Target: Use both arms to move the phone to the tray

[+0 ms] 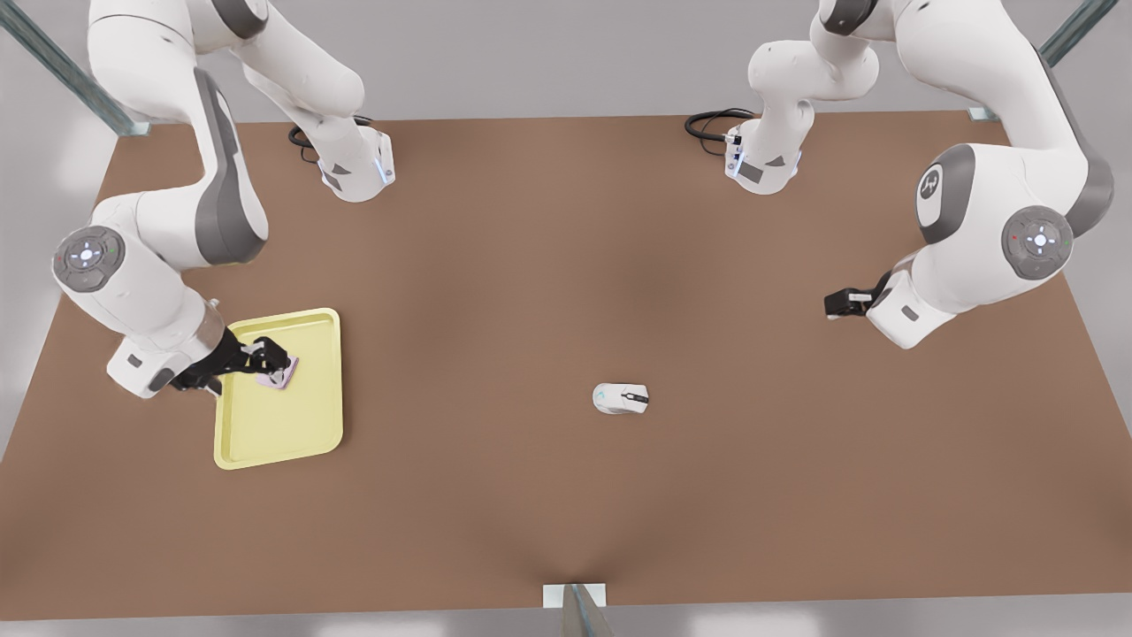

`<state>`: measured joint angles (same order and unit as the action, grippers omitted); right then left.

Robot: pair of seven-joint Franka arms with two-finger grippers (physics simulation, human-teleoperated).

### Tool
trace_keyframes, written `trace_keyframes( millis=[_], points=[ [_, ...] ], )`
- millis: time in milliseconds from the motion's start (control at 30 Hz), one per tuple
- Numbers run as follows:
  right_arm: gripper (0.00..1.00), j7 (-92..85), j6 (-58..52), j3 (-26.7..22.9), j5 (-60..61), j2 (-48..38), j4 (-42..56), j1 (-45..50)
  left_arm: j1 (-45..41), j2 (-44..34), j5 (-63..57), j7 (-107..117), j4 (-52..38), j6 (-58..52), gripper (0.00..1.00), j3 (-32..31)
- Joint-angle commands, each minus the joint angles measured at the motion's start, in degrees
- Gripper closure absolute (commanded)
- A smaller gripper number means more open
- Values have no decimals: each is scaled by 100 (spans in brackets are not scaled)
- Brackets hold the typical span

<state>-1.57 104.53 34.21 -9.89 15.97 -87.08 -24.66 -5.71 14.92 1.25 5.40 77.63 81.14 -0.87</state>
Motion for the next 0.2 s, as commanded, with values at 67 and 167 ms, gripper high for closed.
trace_keyframes(
  millis=[67,167],
  points=[
    [0,1133,-1102,33,180,3,-2,-4,8,-16,-55,-4,-3,-186,0,0],
    [1,1124,-1058,-11,180,152,200,-30,0,-16,-134,-4,-11,-248,0,0]
  ],
)
